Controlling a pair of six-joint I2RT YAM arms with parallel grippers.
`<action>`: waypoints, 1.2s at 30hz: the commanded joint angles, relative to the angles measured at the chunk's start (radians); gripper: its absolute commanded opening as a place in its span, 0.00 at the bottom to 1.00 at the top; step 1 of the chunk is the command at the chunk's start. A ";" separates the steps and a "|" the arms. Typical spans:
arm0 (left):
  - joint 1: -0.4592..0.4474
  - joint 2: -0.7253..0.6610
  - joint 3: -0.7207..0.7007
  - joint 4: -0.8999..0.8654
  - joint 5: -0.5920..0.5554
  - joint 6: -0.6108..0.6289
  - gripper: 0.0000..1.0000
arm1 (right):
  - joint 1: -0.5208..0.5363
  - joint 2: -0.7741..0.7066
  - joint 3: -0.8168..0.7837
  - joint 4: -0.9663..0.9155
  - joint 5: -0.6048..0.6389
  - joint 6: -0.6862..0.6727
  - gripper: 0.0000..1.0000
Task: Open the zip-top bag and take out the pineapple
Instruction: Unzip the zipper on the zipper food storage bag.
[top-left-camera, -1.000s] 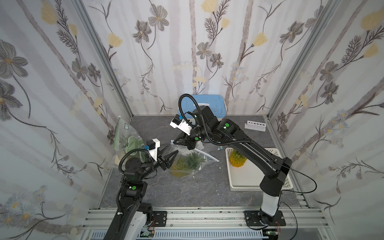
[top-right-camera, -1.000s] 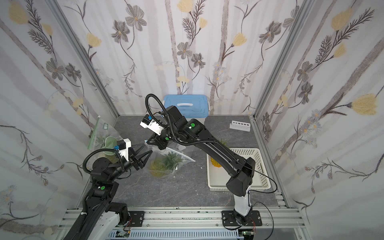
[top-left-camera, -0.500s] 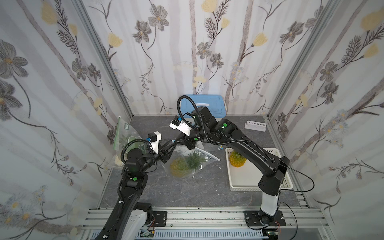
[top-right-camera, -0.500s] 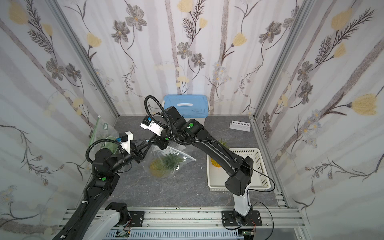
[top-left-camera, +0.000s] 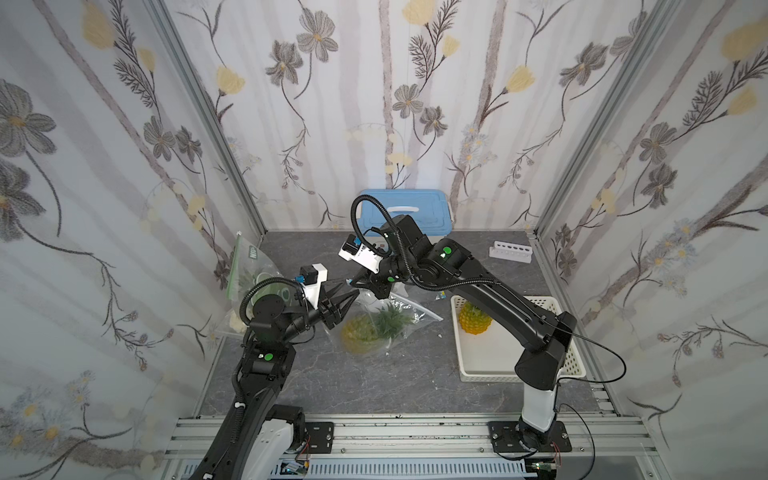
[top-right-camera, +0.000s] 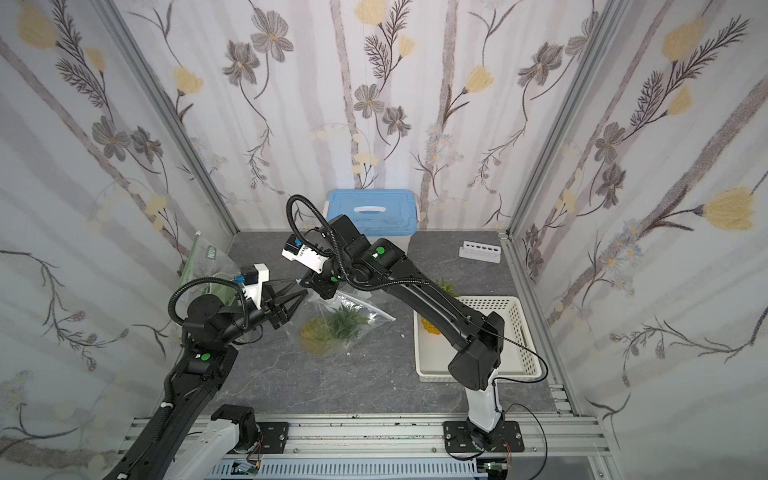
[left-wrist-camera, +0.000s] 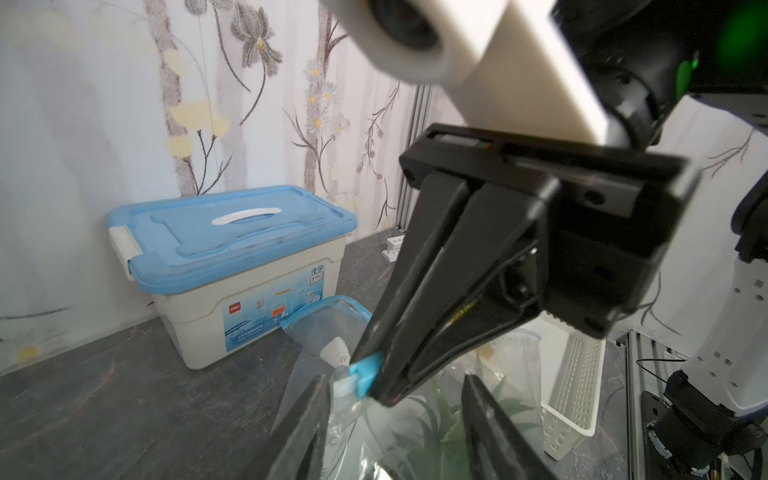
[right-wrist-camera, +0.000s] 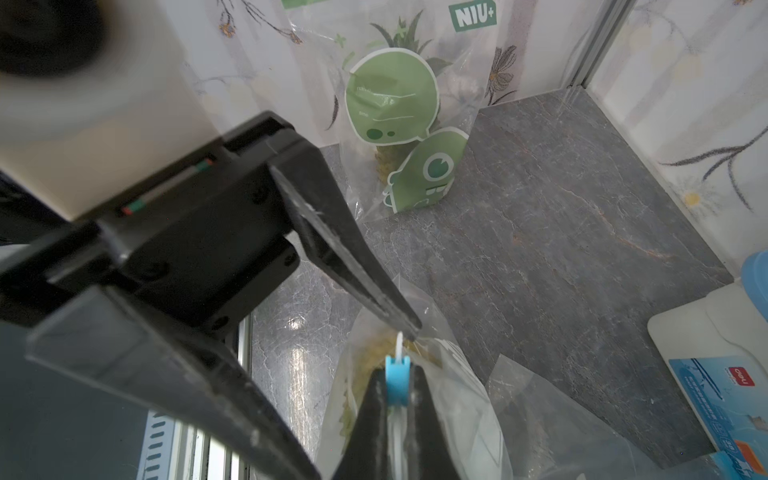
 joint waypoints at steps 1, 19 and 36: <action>0.001 0.017 0.015 0.072 0.062 0.006 0.51 | 0.005 -0.002 0.001 0.016 0.022 -0.039 0.00; 0.001 0.040 0.018 0.023 -0.021 0.052 0.39 | 0.006 -0.069 -0.058 0.026 0.071 -0.045 0.00; 0.001 0.113 0.035 0.099 0.067 0.022 0.32 | 0.014 -0.097 -0.091 0.054 0.076 -0.066 0.00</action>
